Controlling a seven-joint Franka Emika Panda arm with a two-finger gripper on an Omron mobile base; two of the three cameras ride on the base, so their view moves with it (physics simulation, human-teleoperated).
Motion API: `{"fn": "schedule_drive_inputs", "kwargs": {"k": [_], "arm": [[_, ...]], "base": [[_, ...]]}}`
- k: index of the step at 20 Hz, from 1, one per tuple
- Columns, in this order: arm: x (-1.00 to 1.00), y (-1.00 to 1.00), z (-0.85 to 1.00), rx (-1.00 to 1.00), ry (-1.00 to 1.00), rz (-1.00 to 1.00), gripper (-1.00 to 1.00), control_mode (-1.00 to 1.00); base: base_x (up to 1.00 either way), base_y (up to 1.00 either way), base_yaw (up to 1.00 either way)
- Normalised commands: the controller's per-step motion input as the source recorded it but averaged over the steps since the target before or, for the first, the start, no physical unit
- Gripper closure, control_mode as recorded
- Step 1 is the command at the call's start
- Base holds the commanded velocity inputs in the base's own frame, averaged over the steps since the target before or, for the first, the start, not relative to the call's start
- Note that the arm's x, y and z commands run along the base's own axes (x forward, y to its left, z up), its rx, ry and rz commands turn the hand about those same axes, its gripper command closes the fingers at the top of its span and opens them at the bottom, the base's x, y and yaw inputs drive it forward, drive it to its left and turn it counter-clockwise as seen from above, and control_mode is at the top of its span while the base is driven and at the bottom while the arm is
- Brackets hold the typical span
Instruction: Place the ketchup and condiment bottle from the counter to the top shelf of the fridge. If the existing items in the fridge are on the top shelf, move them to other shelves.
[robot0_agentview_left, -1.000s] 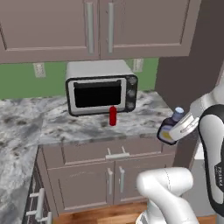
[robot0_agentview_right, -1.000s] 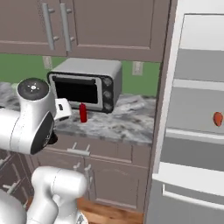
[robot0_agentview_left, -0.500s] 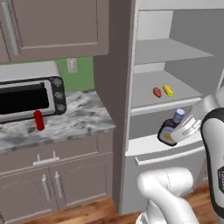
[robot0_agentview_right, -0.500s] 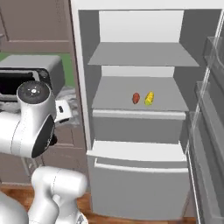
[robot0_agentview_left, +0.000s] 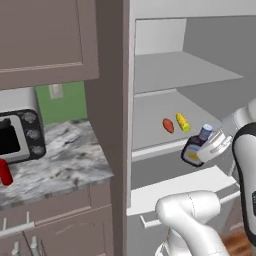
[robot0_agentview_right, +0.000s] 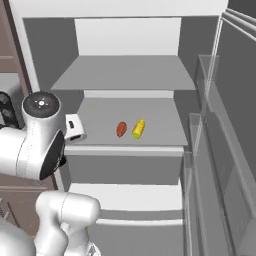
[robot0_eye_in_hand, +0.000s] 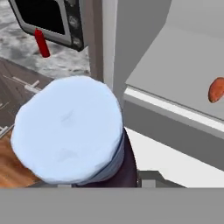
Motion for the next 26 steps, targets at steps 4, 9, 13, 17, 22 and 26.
{"fn": "schedule_drive_inputs", "kwargs": {"k": [4,9,13,17,22,26], "arm": [[0.27,-0.04,0.29,0.05,0.00,-0.01,1.00,-1.00],[0.12,-0.45,0.97,0.22,-0.19,-0.10,1.00,-1.00],[0.32,-0.16,1.00,0.17,-0.20,-0.14,1.00,-1.00],[0.73,0.03,0.86,0.04,-0.11,-0.16,1.00,-1.00],[0.97,0.17,0.21,-0.02,-0.01,-0.13,1.00,-1.00],[0.73,0.00,-0.06,-0.03,0.04,0.00,1.00,-1.00]], "base": [[0.40,0.00,0.00],[0.00,0.00,0.00],[0.00,0.00,0.00],[0.00,0.00,0.00],[0.00,0.00,0.00],[0.00,0.00,0.00]]}}
